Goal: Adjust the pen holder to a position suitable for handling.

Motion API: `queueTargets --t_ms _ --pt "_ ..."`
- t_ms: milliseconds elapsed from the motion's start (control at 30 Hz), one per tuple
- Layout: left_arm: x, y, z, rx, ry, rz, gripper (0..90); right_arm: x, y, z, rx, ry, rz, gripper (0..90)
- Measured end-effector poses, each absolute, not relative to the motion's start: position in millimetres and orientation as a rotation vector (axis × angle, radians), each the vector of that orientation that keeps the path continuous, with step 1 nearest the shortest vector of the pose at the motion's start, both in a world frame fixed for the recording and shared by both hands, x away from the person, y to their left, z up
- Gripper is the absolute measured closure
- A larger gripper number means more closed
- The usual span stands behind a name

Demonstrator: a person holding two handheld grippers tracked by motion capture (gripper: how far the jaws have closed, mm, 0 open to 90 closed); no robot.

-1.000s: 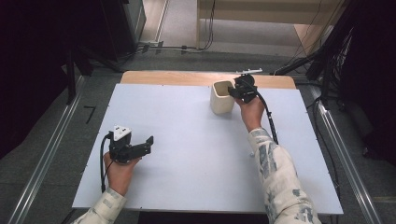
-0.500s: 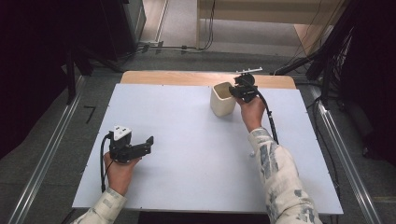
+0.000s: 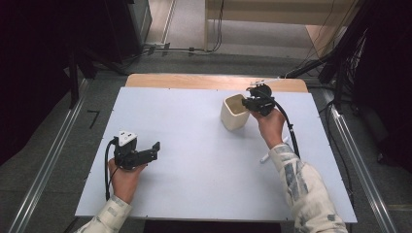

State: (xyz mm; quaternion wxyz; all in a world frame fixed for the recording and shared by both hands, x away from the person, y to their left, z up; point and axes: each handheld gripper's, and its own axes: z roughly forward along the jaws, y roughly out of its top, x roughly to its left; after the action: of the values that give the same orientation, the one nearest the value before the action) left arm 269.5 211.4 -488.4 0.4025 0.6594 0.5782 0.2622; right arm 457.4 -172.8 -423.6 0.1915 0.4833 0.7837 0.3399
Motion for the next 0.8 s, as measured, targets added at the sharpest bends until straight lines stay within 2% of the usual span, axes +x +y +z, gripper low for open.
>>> queueTargets --t_ms 433,800 --pt "269.6 209.4 -488.8 1.668 1.463 0.662 12.3 423.4 -188.8 -418.3 1.323 2.241 0.945 78.5" --pt "269.2 208.6 -488.7 1.671 1.460 0.659 12.4 425.0 -189.9 -420.8 1.329 2.233 0.956 78.4"
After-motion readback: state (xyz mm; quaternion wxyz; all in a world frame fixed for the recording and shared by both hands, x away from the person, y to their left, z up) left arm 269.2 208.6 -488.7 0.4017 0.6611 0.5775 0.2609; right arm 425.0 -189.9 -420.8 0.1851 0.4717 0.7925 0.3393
